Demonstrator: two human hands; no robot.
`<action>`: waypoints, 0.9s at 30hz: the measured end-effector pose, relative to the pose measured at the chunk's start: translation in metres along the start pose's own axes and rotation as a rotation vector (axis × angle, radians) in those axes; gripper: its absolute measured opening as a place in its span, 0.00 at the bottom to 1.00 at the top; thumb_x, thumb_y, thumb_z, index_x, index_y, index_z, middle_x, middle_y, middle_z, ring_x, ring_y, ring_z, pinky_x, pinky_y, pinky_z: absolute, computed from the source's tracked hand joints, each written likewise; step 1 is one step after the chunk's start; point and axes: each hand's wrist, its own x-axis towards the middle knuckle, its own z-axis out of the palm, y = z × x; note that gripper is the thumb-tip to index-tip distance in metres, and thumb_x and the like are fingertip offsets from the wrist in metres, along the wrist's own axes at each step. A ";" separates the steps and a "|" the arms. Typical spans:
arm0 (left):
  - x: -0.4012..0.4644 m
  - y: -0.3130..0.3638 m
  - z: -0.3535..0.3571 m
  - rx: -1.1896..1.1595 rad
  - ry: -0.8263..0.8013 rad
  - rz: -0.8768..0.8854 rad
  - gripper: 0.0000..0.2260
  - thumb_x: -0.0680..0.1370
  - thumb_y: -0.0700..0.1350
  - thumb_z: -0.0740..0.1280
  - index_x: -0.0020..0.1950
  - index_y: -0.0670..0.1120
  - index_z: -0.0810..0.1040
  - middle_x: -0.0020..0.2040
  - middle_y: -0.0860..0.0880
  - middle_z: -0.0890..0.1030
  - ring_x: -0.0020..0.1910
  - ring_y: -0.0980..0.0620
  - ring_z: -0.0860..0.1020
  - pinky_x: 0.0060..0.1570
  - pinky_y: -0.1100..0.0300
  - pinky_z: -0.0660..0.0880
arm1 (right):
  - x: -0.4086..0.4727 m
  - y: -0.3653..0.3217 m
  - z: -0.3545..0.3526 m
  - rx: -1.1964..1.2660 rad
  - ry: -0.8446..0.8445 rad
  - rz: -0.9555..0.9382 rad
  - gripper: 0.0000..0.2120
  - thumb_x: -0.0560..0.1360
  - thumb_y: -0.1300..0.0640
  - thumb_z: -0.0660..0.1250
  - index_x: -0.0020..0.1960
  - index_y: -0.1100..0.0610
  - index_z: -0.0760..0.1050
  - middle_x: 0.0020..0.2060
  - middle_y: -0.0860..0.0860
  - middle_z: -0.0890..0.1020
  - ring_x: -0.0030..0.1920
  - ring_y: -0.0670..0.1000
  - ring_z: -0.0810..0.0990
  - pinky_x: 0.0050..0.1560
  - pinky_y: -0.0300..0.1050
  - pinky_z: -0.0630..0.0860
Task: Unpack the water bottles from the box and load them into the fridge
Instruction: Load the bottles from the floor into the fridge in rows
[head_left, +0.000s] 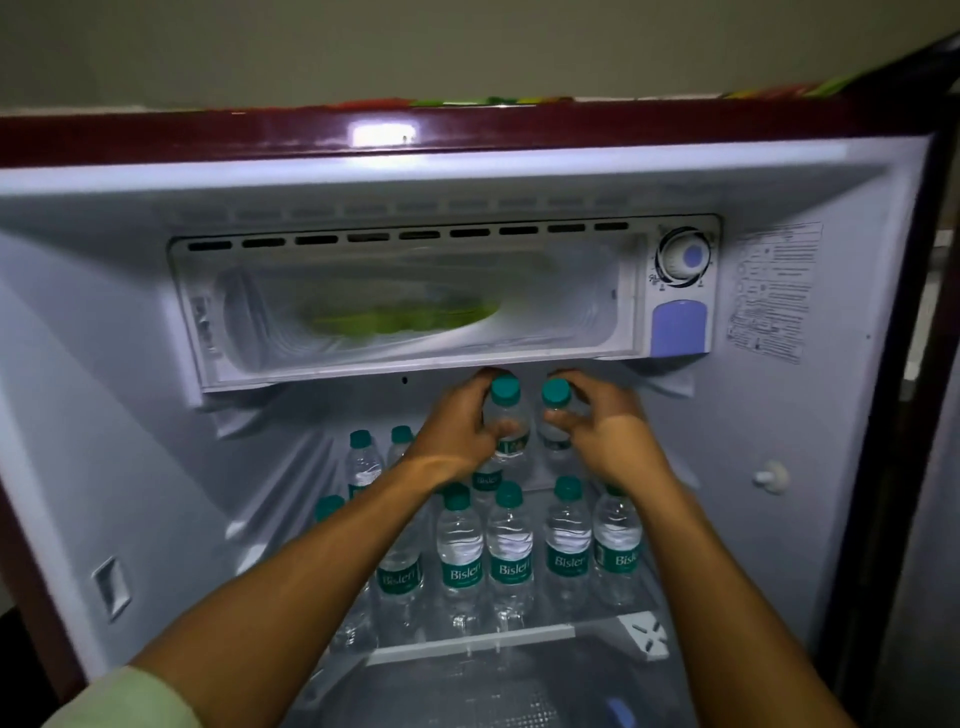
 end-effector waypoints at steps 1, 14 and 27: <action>0.006 -0.003 0.003 0.002 0.002 0.005 0.21 0.75 0.46 0.73 0.66 0.52 0.73 0.57 0.57 0.77 0.55 0.59 0.76 0.49 0.76 0.69 | 0.008 0.002 0.001 -0.027 -0.017 0.036 0.23 0.78 0.66 0.69 0.71 0.53 0.74 0.60 0.54 0.80 0.45 0.29 0.79 0.42 0.21 0.70; 0.071 -0.027 0.042 0.257 -0.058 -0.182 0.20 0.73 0.47 0.75 0.62 0.43 0.75 0.59 0.45 0.77 0.57 0.47 0.75 0.50 0.62 0.69 | 0.072 0.045 0.025 -0.255 -0.036 0.189 0.14 0.74 0.57 0.73 0.57 0.61 0.81 0.56 0.57 0.83 0.56 0.58 0.81 0.58 0.49 0.79; 0.120 -0.066 0.084 0.727 -0.364 -0.225 0.19 0.74 0.59 0.70 0.60 0.51 0.76 0.59 0.50 0.78 0.64 0.47 0.73 0.72 0.35 0.46 | 0.108 0.080 0.054 -0.636 -0.204 0.367 0.19 0.81 0.54 0.65 0.69 0.62 0.70 0.67 0.60 0.75 0.66 0.59 0.75 0.65 0.49 0.74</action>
